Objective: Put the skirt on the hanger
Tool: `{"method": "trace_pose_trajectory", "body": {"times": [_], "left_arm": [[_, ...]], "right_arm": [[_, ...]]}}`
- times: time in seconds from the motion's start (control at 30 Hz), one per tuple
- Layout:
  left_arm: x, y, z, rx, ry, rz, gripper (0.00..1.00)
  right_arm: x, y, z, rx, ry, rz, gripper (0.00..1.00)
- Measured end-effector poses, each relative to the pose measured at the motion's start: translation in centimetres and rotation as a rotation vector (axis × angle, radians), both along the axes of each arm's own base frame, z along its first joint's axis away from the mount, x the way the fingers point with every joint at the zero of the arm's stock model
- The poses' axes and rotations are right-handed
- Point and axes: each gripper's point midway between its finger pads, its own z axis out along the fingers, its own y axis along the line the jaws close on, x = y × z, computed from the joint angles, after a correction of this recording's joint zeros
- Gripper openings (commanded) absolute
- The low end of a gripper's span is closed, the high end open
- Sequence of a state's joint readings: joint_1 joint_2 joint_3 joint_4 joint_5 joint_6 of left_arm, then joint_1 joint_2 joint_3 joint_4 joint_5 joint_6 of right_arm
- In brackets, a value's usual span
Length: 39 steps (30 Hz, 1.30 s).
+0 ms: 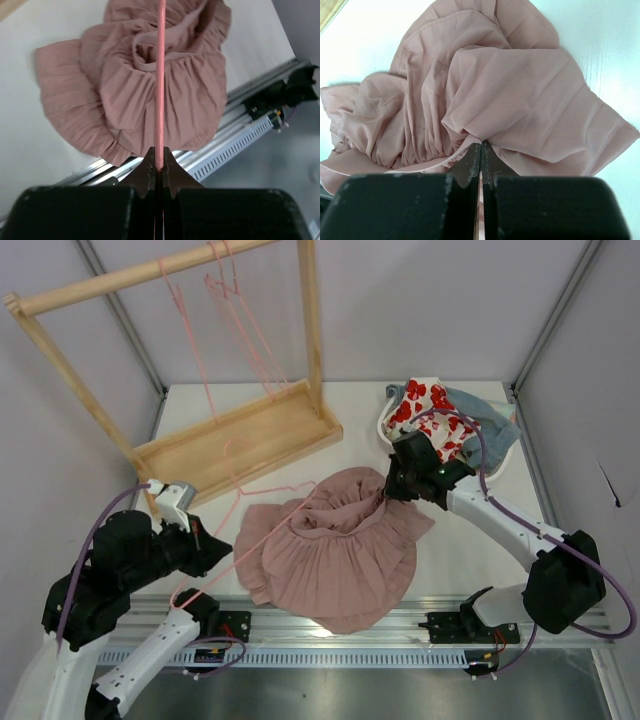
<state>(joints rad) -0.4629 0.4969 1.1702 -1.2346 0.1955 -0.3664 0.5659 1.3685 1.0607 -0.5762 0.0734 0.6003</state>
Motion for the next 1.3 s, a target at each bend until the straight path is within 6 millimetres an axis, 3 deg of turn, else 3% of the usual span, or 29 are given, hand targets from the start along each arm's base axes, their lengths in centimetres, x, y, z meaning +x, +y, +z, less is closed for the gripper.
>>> {"method": "trace_pose_trajectory", "body": {"times": [0.2, 0.33, 0.73, 1.07, 1.3], "left_arm": [[-2.0, -2.5, 1.2, -0.038, -0.024, -0.232, 0.00], [-2.2, -3.7, 2.1, -0.045, -0.043, -0.322, 0.00], [1.3, -8.2, 2.3, 0.057, -0.022, -0.489, 0.00], [3.0, -10.6, 0.2, 0.162, 0.015, -0.591, 0.00], [3.8, -12.1, 0.0, 0.195, -0.030, -0.640, 0.00]], "right_arm": [[-1.0, -0.8, 1.1, 0.007, -0.017, 0.004, 0.00], [-2.4, -1.5, 1.5, 0.017, -0.002, 0.011, 0.00], [-7.0, -3.6, 1.7, 0.020, 0.073, 0.006, 0.00], [-8.0, -2.6, 2.6, 0.089, 0.102, 0.042, 0.00], [-8.2, -1.6, 4.9, 0.145, 0.093, 0.080, 0.00]]}}
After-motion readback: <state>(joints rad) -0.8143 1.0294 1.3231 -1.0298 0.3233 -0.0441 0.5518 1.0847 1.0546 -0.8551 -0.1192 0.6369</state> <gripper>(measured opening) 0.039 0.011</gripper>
